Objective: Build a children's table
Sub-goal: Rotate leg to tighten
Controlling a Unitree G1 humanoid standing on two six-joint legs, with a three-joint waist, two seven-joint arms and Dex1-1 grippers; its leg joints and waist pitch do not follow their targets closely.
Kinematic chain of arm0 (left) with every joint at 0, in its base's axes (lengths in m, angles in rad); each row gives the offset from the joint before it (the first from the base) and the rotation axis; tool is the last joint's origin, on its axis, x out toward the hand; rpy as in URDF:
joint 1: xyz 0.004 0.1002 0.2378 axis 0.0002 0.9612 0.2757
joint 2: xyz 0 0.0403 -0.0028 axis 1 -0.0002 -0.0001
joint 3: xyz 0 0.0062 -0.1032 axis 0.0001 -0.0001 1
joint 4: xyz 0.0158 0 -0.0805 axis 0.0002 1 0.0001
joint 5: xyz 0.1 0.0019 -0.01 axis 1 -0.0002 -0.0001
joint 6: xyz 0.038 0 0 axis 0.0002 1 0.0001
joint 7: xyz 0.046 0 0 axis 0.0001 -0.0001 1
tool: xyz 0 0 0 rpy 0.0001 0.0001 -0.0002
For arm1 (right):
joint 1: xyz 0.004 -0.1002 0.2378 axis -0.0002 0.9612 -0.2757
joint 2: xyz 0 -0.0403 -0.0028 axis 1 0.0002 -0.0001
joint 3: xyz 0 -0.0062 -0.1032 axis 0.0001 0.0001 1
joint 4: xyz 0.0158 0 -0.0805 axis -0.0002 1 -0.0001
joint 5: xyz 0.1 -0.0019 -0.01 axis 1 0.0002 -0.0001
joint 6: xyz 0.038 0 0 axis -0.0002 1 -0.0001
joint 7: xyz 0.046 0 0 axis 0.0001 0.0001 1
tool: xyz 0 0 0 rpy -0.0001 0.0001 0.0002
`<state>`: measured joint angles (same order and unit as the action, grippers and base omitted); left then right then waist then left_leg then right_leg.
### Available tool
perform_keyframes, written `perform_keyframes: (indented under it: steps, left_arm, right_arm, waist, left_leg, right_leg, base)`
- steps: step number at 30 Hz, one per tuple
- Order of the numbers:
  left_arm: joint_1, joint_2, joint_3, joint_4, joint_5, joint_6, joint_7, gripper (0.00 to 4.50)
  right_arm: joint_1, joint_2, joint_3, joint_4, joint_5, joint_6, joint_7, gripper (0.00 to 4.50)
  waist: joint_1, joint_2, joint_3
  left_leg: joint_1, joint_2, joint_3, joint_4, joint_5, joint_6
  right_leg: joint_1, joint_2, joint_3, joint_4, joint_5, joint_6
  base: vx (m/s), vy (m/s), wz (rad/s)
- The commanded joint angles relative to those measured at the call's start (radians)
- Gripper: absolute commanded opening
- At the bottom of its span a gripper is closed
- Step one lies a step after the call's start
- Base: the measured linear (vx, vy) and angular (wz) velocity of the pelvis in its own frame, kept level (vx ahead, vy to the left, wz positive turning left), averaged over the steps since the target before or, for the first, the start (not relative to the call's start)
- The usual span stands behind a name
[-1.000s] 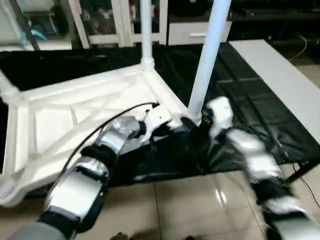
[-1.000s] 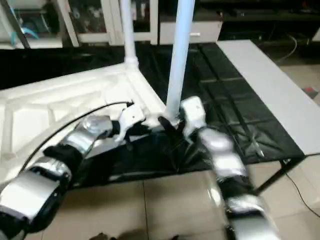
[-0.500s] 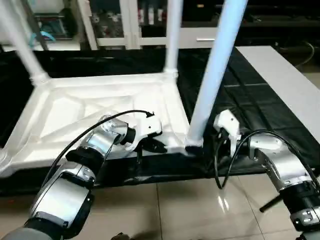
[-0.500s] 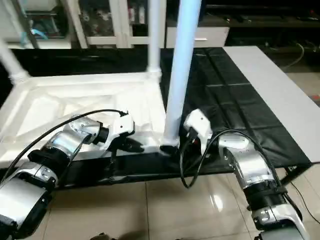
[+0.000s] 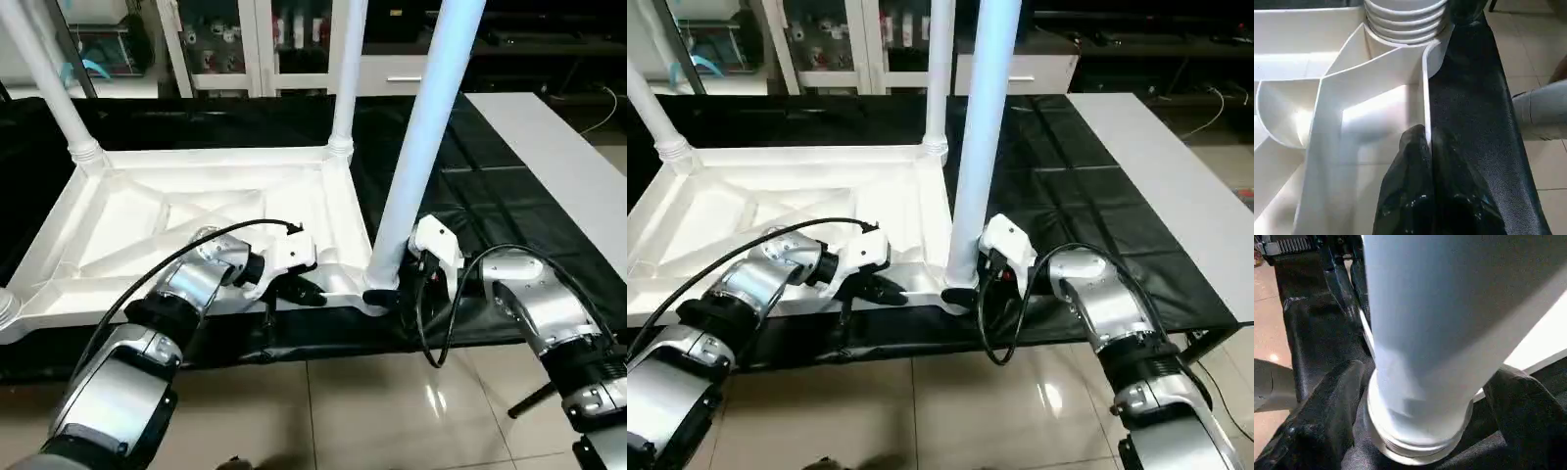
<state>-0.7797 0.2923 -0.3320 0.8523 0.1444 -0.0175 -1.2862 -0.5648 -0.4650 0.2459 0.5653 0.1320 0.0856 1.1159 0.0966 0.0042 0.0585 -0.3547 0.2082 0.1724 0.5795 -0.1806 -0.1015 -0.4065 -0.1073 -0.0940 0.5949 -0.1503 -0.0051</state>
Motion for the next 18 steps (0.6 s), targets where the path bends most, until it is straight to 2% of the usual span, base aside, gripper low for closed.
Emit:
perform_keyframes:
  steps: [1, 2, 3, 6, 9, 15, 17, 18]
  left_arm:
    - [0.037, 0.012, -0.072, 0.017, 0.053, 0.018, -0.053, 0.0]
    - [0.039, 0.014, -0.072, 0.012, 0.053, 0.02, -0.053, 0.0]
    - [0.041, 0.015, -0.073, 0.008, 0.053, 0.022, -0.053, 0.0]
    - [0.046, 0.019, -0.076, -0.007, 0.053, 0.03, -0.053, 0.0]
    - [0.047, 0.02, -0.078, -0.013, 0.053, 0.035, -0.052, 0.0]
    - [0.055, 0.027, -0.081, -0.027, 0.053, 0.043, -0.053, 0.0]
    - [0.059, 0.025, -0.076, -0.03, 0.051, 0.044, -0.038, 0.0]
    - [0.059, 0.024, -0.073, -0.029, 0.05, 0.043, -0.031, 0.0]
  right_arm:
    - [-0.022, 0.003, 0.001, 0.013, -0.014, -0.014, -0.005, 3.54]
    - [-0.023, 0.004, 0.002, 0.018, -0.015, -0.017, -0.002, 3.54]
    - [-0.023, 0.005, 0.002, 0.02, -0.016, -0.018, 0.0, 3.29]
    - [-0.025, 0.007, 0.004, 0.035, -0.02, -0.028, 0.011, 3.26]
    - [-0.031, 0.013, 0.001, 0.051, -0.02, -0.036, 0.015, 2.87]
    - [-0.032, 0.03, -0.007, 0.067, -0.019, -0.042, 0.024, 2.69]
    - [-0.021, 0.053, -0.028, 0.073, -0.008, -0.04, -0.015, 2.69]
    - [-0.018, 0.062, -0.037, 0.076, -0.003, -0.037, -0.033, 2.69]
  waist:
    - [-0.001, -0.01, -0.073]
    - [-0.001, -0.008, -0.073]
    - [-0.003, -0.008, -0.072]
    - [-0.005, -0.008, -0.073]
    - [-0.007, -0.007, -0.073]
    - [-0.006, -0.007, -0.073]
    - [-0.007, -0.011, -0.073]
    - [-0.007, -0.008, -0.072]
  left_leg:
    - [-0.003, 0.019, 0.005, -0.064, -0.229, 0.075]
    - [-0.002, 0.02, 0.005, -0.064, -0.23, 0.075]
    - [-0.003, 0.02, 0.004, -0.065, -0.234, 0.075]
    - [-0.003, 0.02, 0.004, -0.065, -0.235, 0.076]
    - [-0.003, 0.02, 0.004, -0.065, -0.234, 0.078]
    - [-0.002, 0.021, 0.005, -0.064, -0.232, 0.078]
    - [-0.003, 0.02, 0.005, -0.064, -0.233, 0.079]
    - [-0.003, 0.02, 0.004, -0.065, -0.236, 0.076]
  right_leg:
    - [0.056, -0.041, 0.042, -0.069, -0.282, -0.236]
    - [0.056, -0.041, 0.042, -0.069, -0.281, -0.237]
    - [0.057, -0.04, 0.042, -0.069, -0.283, -0.236]
    - [0.057, -0.04, 0.042, -0.068, -0.278, -0.24]
    - [0.057, -0.039, 0.042, -0.068, -0.277, -0.24]
    - [0.056, -0.039, 0.042, -0.066, -0.264, -0.248]
    - [0.056, -0.04, 0.042, -0.067, -0.274, -0.245]
    - [0.056, -0.04, 0.042, -0.068, -0.287, -0.24]
  base:
    - [0.0, 0.0, 0.0]
    - [0.0, 0.0, 0.0]
    - [0.0, 0.0, 0.0]
    - [0.0, 0.0, 0.0]
    - [0.0, 0.0, 0.0]
    - [0.0, 0.0, 0.0]
    - [0.0, 0.0, 0.0]
    - [0.0, 0.0, 0.0]
